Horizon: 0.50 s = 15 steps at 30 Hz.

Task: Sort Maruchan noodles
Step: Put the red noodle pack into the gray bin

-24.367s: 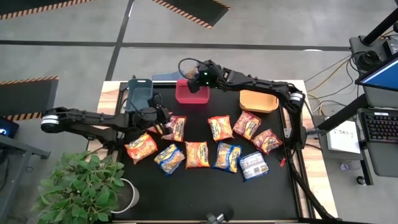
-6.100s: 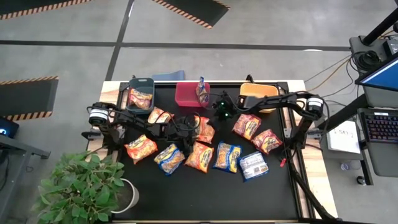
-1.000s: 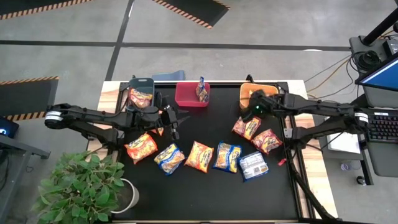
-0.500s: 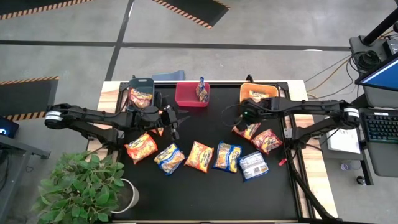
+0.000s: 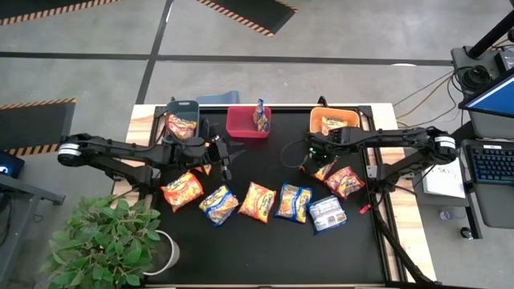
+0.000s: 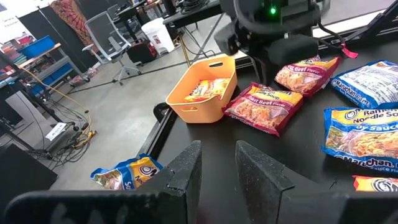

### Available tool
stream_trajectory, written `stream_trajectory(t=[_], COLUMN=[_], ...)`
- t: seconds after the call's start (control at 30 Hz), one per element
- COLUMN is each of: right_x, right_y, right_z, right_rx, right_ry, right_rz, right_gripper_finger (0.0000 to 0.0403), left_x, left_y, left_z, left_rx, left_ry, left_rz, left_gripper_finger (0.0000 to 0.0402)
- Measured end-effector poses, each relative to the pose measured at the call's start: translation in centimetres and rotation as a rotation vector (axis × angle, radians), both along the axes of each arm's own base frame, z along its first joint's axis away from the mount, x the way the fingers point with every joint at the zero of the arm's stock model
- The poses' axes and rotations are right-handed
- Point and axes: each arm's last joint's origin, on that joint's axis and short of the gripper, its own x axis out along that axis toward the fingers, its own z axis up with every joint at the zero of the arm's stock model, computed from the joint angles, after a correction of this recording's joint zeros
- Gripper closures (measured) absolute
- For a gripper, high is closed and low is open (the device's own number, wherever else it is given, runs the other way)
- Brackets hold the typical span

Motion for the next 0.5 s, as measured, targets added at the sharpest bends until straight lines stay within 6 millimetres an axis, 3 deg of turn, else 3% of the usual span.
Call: stream_trajectory(t=[0.2,0.5], right_x=[-0.1,1.6], right_y=[0.0,-0.4], right_z=[-2.4,-5.3], right_rx=[0.043,0.050], right_ry=[0.183,0.238], right_rz=[-0.017,0.026], right_gripper_finger=[0.0312,0.0348], left_x=[0.0,0.0], left_y=[0.0,0.0], left_z=[0.0,0.0], left_rx=[0.000,0.000], left_ry=[0.000,0.000], left_rz=[0.000,0.000], left_gripper_finger=[0.0319,0.0319])
